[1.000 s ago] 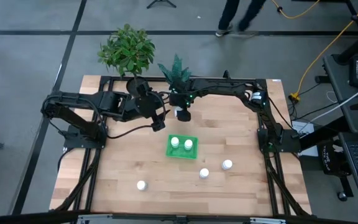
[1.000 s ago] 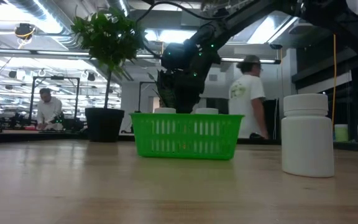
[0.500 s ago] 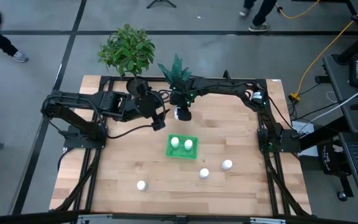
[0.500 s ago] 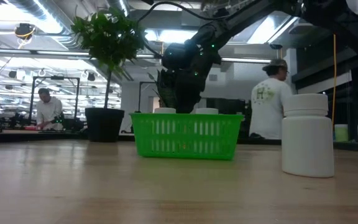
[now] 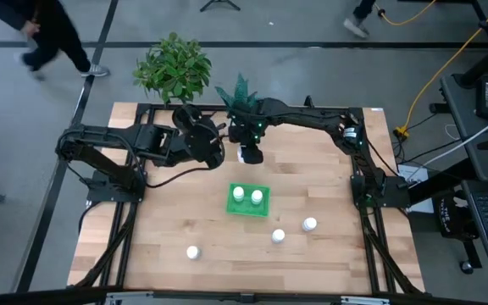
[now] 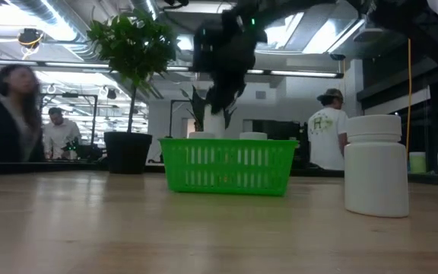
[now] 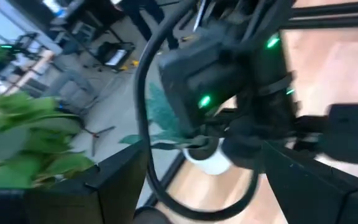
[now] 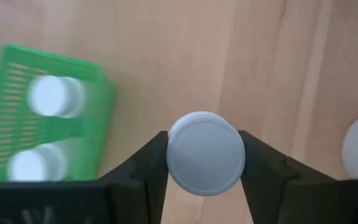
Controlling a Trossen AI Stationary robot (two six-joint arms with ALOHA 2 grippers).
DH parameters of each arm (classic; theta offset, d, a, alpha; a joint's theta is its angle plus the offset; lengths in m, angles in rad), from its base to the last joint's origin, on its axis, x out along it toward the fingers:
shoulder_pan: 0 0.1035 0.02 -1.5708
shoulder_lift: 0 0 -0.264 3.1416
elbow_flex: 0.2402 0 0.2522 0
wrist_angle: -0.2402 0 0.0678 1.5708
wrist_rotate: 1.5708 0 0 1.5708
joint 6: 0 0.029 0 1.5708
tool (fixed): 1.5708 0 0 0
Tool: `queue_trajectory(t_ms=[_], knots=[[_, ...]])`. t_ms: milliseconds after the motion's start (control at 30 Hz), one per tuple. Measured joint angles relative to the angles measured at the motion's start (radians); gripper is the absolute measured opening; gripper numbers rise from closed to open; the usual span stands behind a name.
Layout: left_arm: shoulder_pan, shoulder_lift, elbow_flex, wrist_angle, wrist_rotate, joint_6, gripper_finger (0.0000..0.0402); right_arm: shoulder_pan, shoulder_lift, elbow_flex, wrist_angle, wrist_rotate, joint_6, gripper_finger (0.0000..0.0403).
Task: Pick and place pill bottles into a basket
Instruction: Put the white pill bottle into the green bin
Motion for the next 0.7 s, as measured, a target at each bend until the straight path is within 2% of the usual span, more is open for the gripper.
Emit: queue_trajectory(t_ms=[233, 267, 400, 533, 700], knots=[[-0.005, -0.066, 0.000, -0.004, -0.121, -0.005, 0.0306, 0.018, -0.002, 0.294, -0.199, 0.004, -0.019, 0.0157], [-0.009, -0.078, 0.000, -0.004, -0.133, -0.006, 0.0306, 0.018, -0.017, 0.297, -0.197, 0.004, -0.015, 0.0157], [-0.024, -0.112, -0.001, -0.066, -0.198, -0.014, 0.0306, 0.011, -0.175, 0.191, -0.161, 0.002, 0.018, 0.0157], [-0.038, -0.127, -0.002, -0.203, -0.211, -0.107, 0.0306, 0.010, -0.320, 0.082, -0.152, 0.035, 0.035, 0.0159], [-0.048, -0.126, -0.002, -0.299, -0.207, -0.214, 0.0306, 0.022, -0.555, -0.130, 0.011, 0.052, 0.111, 0.0159]])
